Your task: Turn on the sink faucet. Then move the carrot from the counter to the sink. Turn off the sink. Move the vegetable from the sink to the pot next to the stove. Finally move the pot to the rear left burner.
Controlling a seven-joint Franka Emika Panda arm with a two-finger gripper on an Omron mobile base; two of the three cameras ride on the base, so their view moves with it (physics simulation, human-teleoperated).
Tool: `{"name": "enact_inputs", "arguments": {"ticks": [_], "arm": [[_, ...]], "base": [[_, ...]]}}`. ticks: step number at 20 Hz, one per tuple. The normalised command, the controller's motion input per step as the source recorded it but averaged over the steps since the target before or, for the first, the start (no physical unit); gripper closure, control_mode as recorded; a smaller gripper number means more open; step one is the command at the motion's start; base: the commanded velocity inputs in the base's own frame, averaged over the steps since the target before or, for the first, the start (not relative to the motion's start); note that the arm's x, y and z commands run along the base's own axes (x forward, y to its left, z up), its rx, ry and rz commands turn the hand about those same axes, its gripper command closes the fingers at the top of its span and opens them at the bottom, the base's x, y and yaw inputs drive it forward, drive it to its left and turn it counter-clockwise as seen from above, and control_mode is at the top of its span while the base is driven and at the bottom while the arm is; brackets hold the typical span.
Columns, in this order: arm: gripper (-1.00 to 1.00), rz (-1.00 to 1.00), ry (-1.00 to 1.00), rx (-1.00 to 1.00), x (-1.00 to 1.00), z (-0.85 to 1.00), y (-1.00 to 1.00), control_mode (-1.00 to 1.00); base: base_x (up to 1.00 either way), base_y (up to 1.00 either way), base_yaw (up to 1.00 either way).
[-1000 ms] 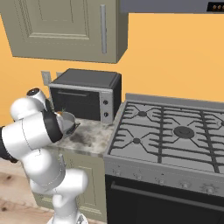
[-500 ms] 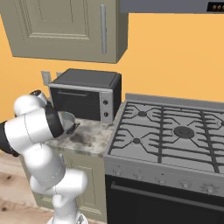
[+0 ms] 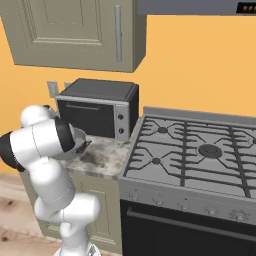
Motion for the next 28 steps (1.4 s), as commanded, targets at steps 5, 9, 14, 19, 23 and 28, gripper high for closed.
{"name": "enact_inputs", "arguments": {"ticks": [5,9,14,19,23,28], "arm": [[-1.0,0.0,0.04,0.0,0.12,-0.07,0.03,-1.0],[-1.0,0.0,0.03,0.0,0.11,-0.09,0.03,-1.0],[-1.0,0.0,0.0,0.02,0.0,-0.02,0.0,-1.0],[-1.0,-0.01,0.0,0.03,-0.06,0.11,-0.04,-1.0],[-1.0,-0.06,0.0,0.03,-0.24,0.2,-0.32,-1.0],[-1.0,-0.1,0.0,0.03,-0.24,0.05,-0.37,-1.0]], "base": [[0.0,0.0,0.0],[0.0,0.0,0.0],[0.0,0.0,0.0],[0.0,0.0,0.0],[0.0,0.0,0.0],[0.0,0.0,0.0]]}}
